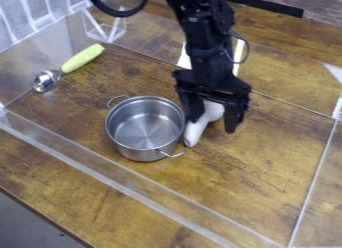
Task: Put the mushroom in the silver pot
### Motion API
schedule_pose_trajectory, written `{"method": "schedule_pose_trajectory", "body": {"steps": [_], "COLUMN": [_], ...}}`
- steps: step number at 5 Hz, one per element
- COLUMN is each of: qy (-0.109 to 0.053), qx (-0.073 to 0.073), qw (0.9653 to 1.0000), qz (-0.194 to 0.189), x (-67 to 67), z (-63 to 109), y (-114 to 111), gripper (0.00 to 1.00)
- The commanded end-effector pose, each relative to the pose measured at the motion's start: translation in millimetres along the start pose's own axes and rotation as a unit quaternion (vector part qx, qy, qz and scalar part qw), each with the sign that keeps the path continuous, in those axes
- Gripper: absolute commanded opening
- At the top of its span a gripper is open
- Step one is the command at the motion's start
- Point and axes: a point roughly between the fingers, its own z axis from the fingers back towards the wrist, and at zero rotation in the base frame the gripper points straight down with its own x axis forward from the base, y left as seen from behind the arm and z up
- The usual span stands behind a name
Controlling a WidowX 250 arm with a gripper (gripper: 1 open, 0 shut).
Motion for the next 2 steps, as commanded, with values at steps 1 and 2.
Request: {"method": "schedule_pose_trajectory", "body": {"steps": [1,2], "qy": [-0.028,-0.031], "qx": [0.010,0.011], "qw": [0.9989,0.9975], "qz": [0.035,0.062], "x": [10.9,15.1], "z": [14.5,13.0], "y": [20.7,28.9], "gripper": [1.00,1.00]}}
